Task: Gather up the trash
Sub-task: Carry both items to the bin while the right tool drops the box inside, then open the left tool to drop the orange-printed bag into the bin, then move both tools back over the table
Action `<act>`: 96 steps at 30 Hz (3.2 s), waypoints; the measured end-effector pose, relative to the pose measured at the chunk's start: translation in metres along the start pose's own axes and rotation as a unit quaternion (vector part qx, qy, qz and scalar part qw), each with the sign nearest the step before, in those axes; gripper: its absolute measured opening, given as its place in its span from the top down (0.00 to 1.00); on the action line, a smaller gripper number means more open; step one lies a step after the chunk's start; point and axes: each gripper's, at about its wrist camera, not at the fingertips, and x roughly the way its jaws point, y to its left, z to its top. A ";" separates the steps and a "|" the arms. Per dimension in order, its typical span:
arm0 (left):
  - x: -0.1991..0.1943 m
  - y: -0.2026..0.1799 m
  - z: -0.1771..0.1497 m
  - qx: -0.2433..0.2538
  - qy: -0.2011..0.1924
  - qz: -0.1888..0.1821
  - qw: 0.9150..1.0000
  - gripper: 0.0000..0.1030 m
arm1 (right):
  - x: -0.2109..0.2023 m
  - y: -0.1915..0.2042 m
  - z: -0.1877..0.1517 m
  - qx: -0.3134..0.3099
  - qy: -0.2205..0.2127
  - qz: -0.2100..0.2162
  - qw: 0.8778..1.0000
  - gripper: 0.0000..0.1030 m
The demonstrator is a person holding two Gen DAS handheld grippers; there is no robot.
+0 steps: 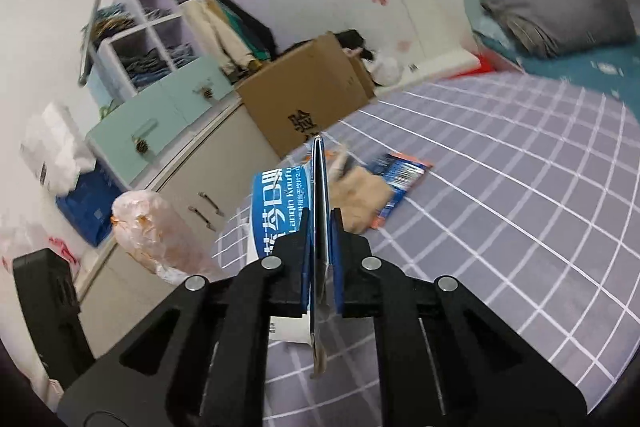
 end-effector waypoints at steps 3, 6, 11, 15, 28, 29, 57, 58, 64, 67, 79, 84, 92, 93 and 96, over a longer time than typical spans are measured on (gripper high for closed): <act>-0.016 0.029 -0.008 -0.019 -0.001 0.015 1.000 0.91 | 0.010 0.027 -0.006 -0.027 0.014 0.019 0.999 0.92; -0.031 0.062 -0.015 -0.048 -0.007 0.036 0.998 0.91 | 0.026 0.061 -0.020 -0.053 0.035 0.046 0.997 0.92; -0.054 0.127 -0.036 -0.087 -0.005 0.102 0.991 0.91 | 0.055 0.128 -0.051 -0.110 0.080 0.094 0.986 0.92; -0.063 0.190 -0.059 -0.145 0.006 0.146 0.979 0.91 | 0.085 0.188 -0.091 -0.158 0.122 0.133 0.971 0.92; -0.020 0.331 -0.119 -0.282 0.074 0.216 0.932 0.91 | 0.202 0.276 -0.211 -0.218 0.241 0.147 0.934 0.91; -0.016 0.338 -0.122 -0.290 0.078 0.216 0.929 0.91 | 0.212 0.278 -0.216 -0.216 0.245 0.148 0.934 0.88; 0.108 0.391 -0.151 -0.317 0.200 0.179 0.910 0.91 | 0.291 0.231 -0.271 -0.207 0.280 0.073 0.935 0.32; 0.112 0.392 -0.150 -0.317 0.204 0.177 0.909 0.91 | 0.291 0.230 -0.271 -0.206 0.281 0.073 0.935 0.32; 0.123 0.394 -0.139 -0.310 0.206 0.177 0.911 0.88 | 0.296 0.226 -0.268 -0.187 0.287 0.076 0.936 0.31; 0.124 0.399 -0.135 -0.316 0.201 0.177 0.910 0.70 | 0.295 0.224 -0.265 -0.176 0.286 0.078 0.939 0.31; 0.091 0.395 -0.139 -0.340 0.178 0.194 0.903 0.49 | 0.286 0.223 -0.256 -0.163 0.289 0.084 0.940 0.31; 0.056 0.383 -0.132 -0.345 0.145 0.203 0.905 0.49 | 0.272 0.231 -0.250 -0.166 0.284 0.093 0.940 0.31; -0.030 0.359 -0.117 -0.329 0.069 0.257 0.906 0.48 | 0.216 0.260 -0.225 -0.194 0.248 0.133 0.940 0.29; -0.038 0.356 -0.114 -0.327 0.061 0.262 0.906 0.47 | 0.205 0.264 -0.220 -0.199 0.238 0.140 0.940 0.28; -0.069 0.342 -0.100 -0.313 0.024 0.280 0.907 0.45 | 0.174 0.276 -0.204 -0.211 0.211 0.160 0.941 0.27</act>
